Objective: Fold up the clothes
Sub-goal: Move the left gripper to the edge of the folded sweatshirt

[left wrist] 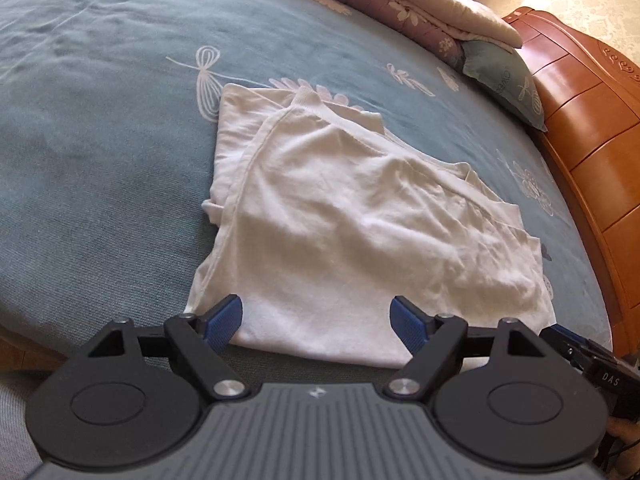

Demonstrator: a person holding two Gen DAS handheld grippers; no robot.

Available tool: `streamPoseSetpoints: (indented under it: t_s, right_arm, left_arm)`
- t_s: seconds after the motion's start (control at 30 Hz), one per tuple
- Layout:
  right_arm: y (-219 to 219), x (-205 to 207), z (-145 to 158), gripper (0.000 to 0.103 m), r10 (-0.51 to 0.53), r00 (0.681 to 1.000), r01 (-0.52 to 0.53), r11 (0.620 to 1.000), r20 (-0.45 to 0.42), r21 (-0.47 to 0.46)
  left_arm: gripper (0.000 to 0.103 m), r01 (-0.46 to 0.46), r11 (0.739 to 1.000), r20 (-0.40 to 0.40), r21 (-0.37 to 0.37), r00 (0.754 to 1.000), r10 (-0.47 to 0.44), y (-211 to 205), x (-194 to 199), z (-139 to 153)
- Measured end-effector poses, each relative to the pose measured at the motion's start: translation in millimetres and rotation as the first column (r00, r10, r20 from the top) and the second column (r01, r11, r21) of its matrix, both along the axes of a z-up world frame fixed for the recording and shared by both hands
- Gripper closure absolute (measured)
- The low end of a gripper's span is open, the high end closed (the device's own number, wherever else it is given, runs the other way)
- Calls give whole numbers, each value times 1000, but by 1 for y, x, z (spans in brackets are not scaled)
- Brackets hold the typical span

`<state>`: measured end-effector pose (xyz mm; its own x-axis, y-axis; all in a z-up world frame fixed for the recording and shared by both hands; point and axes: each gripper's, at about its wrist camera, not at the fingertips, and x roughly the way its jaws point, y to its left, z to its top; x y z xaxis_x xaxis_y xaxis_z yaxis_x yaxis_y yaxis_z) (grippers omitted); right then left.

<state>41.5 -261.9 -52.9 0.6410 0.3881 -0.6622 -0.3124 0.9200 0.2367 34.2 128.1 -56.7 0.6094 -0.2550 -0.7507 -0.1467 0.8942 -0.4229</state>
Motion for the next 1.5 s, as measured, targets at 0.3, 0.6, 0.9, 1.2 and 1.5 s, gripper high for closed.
streamPoseSetpoints:
  t_s: [0.3,0.6,0.9,1.2,1.5]
  right_arm:
    - [11,-3,5,13,26,1000,-26,999,13,-39]
    - [25,4,8,12,39,999,-40,997,-10,-71]
    - [44,17,6,12,50,998,-54,988,-27,-145]
    - [61,34,1,12,70,997,-77,979,-41,-191]
    - [72,39,11,12,105,994,-104,975,-4,-195]
  left_arm:
    - [20,18,999,47,-35,999,-16,12,6,6]
    - [19,7,980,134,-197,991,20,73,59,13]
    - [20,33,943,54,-332,998,-16,105,107,-37]
    - [19,145,921,77,-361,989,-126,107,159,-42]
    - [19,194,867,58,-458,980,-189,110,166,-51]
